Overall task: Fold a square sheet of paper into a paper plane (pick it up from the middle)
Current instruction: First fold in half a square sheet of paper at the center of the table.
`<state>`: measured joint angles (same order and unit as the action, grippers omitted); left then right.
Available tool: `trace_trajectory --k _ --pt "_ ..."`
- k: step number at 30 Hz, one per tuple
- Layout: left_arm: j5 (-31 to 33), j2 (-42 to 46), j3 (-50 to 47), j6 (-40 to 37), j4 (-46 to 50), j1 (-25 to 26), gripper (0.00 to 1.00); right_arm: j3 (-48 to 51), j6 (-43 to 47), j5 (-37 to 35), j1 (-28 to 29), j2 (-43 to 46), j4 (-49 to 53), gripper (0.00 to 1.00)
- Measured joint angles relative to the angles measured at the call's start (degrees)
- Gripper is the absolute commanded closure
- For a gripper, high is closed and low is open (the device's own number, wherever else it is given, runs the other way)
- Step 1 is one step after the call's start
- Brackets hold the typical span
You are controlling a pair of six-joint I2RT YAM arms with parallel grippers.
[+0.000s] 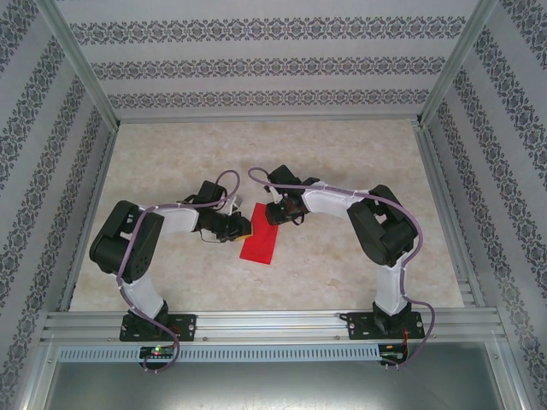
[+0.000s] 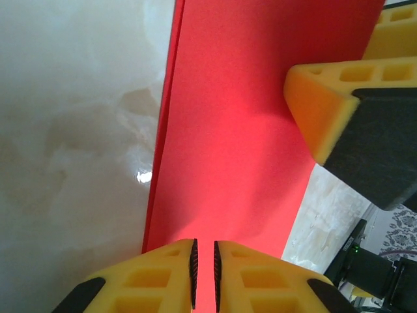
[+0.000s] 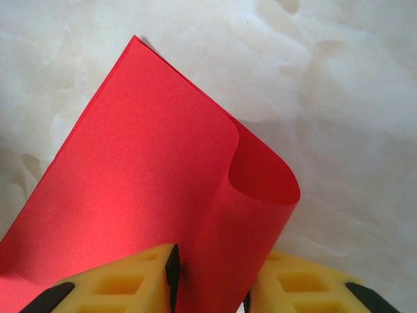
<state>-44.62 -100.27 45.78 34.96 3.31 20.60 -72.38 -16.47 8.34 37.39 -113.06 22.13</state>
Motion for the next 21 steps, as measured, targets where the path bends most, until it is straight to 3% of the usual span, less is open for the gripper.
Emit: trace_trajectory --k 11,21 --pt "0.87 -1.46 0.61 -2.01 0.63 0.46 0.83 -0.02 -0.04 0.0 0.02 0.0 -0.02 0.64" --pt "2.69 -2.08 2.38 -5.22 3.98 1.25 0.83 0.22 -2.14 -0.42 0.37 0.68 -0.04 0.48"
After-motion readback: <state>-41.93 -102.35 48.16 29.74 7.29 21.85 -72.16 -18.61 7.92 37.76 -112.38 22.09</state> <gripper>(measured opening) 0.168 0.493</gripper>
